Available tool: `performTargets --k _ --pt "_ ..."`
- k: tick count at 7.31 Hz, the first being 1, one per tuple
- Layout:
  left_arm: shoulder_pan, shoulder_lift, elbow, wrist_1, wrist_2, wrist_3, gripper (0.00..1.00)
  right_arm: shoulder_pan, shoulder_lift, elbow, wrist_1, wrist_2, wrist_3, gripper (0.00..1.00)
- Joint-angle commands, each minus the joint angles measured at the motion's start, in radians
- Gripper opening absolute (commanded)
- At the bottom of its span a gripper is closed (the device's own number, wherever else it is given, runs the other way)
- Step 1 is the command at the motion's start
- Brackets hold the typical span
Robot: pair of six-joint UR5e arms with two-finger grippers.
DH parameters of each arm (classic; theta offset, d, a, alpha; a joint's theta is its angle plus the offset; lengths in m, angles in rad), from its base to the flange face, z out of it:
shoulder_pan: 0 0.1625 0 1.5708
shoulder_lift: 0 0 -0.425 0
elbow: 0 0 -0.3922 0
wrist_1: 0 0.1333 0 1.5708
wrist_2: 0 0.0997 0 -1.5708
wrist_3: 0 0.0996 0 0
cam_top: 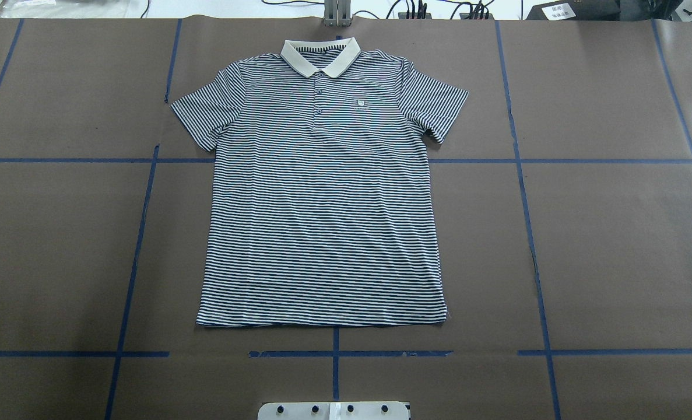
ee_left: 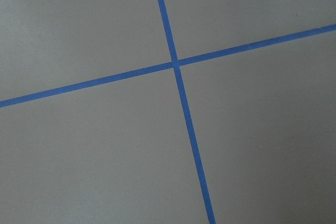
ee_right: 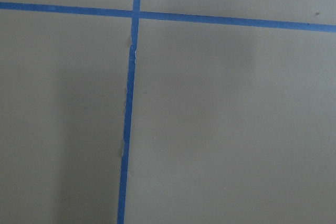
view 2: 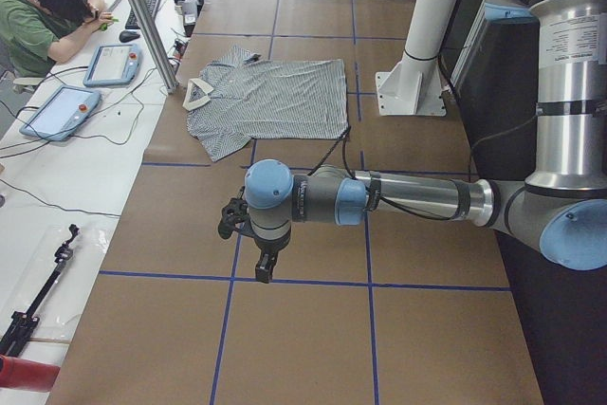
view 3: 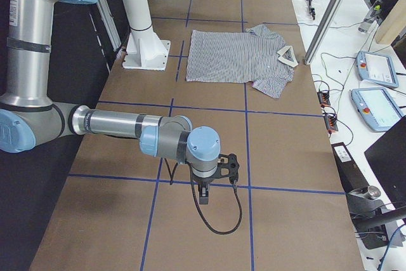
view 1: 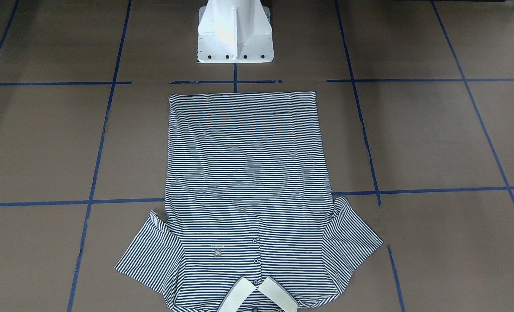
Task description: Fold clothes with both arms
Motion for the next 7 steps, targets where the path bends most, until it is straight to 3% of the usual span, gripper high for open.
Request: performTargets --k 1,5,7 --pt "0.000 0.000 0.001 -0.016 -0.001 0.005 1.00 -0.006 0.002 0.002 0.000 0.000 -0.001 1.00" --pt "0.005 -0.018 -0.004 -0.015 0.017 -0.001 1.00 -0.057 0.027 0.041 0.033 -0.002 0.010 1.00" --pt "0.005 -0.066 -0.013 -0.079 0.054 -0.007 1.00 -0.098 0.035 0.032 0.327 -0.012 0.015 1.00"
